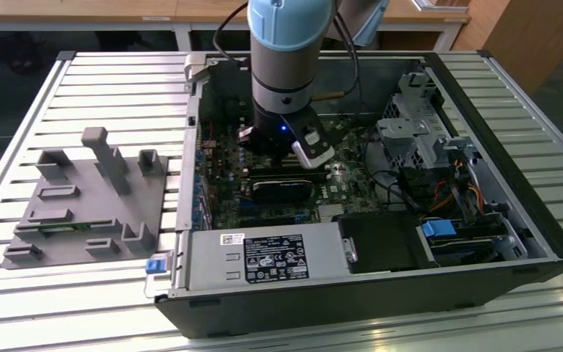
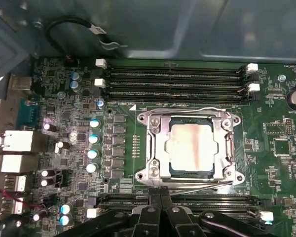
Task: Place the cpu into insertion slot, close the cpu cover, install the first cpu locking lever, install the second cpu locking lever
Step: 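Install the second cpu locking lever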
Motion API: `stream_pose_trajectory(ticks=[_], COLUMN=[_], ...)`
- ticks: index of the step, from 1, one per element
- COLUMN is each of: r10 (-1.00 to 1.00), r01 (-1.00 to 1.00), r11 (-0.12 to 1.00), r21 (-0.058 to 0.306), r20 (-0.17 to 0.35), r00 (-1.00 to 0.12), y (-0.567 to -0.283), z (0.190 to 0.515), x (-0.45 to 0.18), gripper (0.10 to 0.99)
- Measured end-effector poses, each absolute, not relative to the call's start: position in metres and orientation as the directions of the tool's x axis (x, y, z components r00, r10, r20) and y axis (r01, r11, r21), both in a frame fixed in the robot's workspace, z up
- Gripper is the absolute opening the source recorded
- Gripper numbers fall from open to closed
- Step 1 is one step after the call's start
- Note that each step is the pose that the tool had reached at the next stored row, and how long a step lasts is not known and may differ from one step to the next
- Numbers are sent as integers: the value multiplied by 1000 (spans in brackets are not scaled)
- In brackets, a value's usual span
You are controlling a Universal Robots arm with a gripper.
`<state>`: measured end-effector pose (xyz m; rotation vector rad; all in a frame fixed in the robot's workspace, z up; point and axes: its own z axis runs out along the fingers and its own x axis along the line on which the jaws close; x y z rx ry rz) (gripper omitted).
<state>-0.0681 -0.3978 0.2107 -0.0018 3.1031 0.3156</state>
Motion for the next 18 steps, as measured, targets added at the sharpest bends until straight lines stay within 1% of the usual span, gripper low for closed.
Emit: stream_pose_trajectory(ticks=[5, 18], r10=[2, 2], r01=[-3, -3], r11=[975, 967], r21=[224, 256], r20=[-22, -22], r00=[-1000, -1000], y=[-401, -401], z=[209, 199], x=[-73, -75], gripper=[110, 110])
